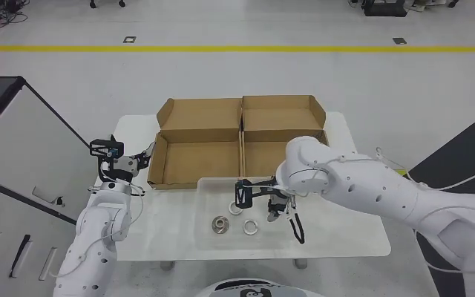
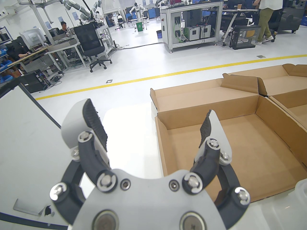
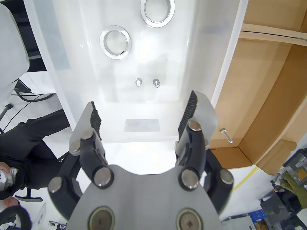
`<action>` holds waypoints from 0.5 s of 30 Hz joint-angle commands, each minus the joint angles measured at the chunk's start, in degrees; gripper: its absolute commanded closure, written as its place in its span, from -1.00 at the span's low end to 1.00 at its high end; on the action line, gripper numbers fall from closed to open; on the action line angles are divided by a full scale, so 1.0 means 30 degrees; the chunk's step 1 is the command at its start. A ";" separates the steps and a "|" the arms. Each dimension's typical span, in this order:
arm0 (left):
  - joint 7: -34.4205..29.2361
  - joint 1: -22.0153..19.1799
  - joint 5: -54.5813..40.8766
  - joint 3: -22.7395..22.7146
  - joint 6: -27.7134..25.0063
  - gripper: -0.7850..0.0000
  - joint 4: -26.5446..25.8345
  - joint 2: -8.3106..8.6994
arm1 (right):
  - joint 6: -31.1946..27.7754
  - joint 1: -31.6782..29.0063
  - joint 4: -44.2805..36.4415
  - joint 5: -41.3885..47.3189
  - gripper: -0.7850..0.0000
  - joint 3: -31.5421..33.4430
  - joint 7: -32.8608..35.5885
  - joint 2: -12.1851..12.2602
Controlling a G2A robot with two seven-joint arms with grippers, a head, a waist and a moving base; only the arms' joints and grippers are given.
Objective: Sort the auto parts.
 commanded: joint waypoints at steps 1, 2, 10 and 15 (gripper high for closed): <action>0.0000 0.0000 0.0000 0.0000 0.0000 -1.00 0.0000 0.0000 | 0.0083 -0.0106 0.0145 -0.0071 -0.06 -0.0061 0.0027 -0.0073; 0.0000 0.0000 0.0000 0.0000 0.0000 -1.00 0.0000 0.0000 | 0.0114 -0.0173 0.0237 -0.0078 -0.04 -0.0087 0.0049 -0.0102; 0.0000 0.0000 0.0000 0.0000 0.0000 -1.00 0.0000 0.0000 | 0.0376 -0.0681 0.0844 -0.0533 0.03 -0.0320 0.0281 -0.0318; 0.0000 0.0000 0.0000 0.0000 0.0000 -1.00 0.0000 0.0000 | 0.0446 -0.0959 0.1094 -0.0653 0.03 -0.0482 0.0297 -0.0539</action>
